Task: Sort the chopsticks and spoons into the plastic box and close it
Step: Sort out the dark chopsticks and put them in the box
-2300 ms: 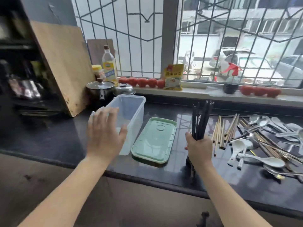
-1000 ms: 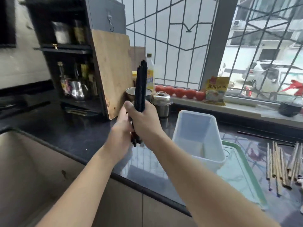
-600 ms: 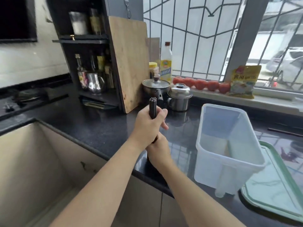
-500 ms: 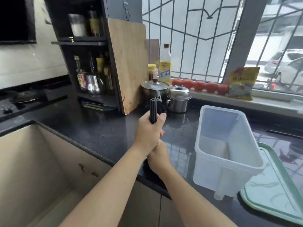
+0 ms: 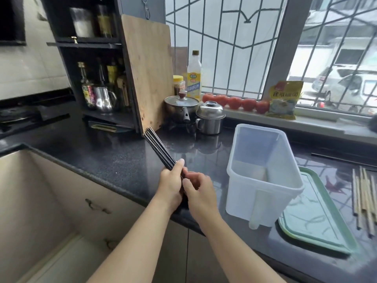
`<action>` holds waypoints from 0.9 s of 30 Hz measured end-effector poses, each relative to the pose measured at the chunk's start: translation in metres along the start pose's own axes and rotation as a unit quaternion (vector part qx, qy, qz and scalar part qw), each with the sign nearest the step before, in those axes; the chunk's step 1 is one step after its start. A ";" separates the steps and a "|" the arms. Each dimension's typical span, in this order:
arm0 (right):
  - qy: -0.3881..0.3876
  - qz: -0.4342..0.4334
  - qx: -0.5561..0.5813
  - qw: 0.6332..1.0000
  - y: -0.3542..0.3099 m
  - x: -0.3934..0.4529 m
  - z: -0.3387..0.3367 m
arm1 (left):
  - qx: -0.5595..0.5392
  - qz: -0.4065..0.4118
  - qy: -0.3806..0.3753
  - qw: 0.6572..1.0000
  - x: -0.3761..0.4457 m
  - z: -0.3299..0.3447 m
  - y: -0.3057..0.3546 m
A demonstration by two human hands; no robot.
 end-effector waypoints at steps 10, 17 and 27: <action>0.082 -0.109 -0.255 0.957 0.005 -0.011 0.007 | -0.036 0.018 0.042 0.998 -0.003 -0.001 -0.004; 0.039 -0.082 -0.241 0.966 0.002 -0.013 0.006 | 0.008 0.056 0.031 0.998 0.002 -0.005 -0.008; 0.010 0.020 -0.098 0.995 -0.015 -0.007 0.016 | 0.050 0.111 0.006 0.993 0.003 -0.010 -0.004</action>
Point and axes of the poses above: each hand's wrist, its own x-axis towards the middle knuckle, its own z-axis out of the palm, y = z × x, the point moved 1 cm from there along x, towards the middle knuckle, and after that the axes turned 1 degree about -z, right-handed, at the moved point
